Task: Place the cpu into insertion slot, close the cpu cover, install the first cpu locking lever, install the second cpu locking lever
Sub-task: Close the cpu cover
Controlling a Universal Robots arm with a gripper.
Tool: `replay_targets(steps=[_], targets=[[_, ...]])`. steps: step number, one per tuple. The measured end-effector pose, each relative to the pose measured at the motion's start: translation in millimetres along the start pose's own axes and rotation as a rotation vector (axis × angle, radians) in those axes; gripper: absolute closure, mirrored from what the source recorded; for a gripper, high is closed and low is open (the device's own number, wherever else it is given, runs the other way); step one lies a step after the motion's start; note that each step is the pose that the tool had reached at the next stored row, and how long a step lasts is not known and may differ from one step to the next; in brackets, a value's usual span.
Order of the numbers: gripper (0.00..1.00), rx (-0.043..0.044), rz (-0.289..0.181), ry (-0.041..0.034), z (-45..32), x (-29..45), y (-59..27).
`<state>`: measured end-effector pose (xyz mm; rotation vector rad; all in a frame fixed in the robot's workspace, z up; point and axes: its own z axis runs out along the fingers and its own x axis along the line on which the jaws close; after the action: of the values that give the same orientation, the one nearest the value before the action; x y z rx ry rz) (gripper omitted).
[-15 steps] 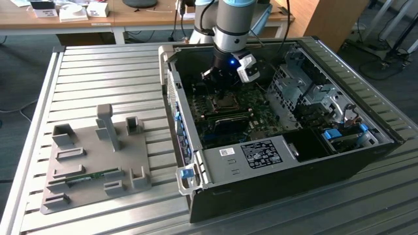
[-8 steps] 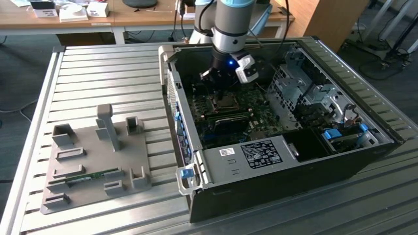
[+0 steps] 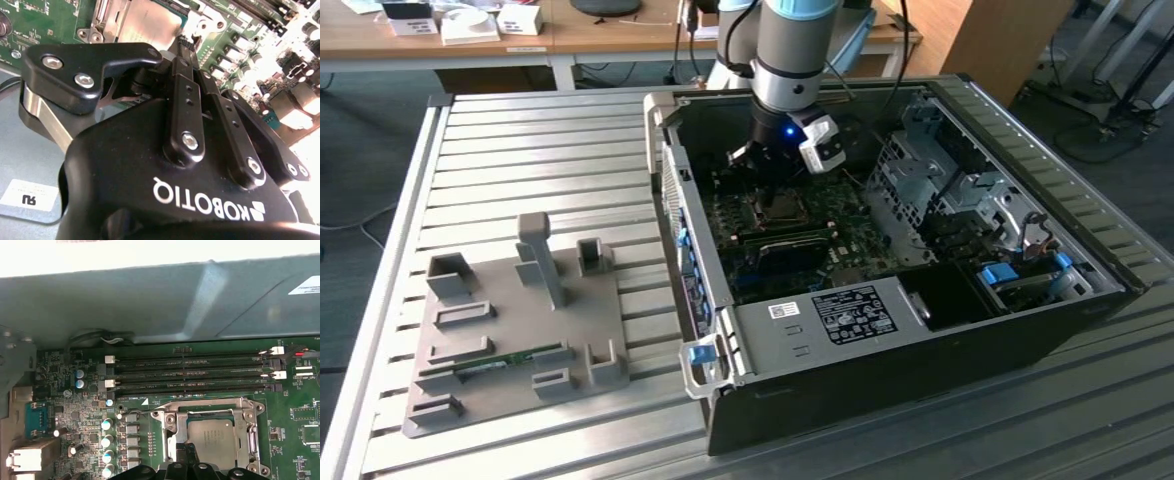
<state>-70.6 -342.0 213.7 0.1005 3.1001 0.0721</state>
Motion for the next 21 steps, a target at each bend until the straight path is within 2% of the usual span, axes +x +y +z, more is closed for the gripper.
replay_targets(steps=[11, 15, 21], targets=[[0.89, -0.0001, 0.0, -0.0001, 2.6, 0.4, -0.1], [0.89, -0.0003, 0.0, -0.0006, 3.0, 3.3, -0.3], [0.89, -0.0002, -0.003, -0.0004, 4.1, 3.8, -0.4]])
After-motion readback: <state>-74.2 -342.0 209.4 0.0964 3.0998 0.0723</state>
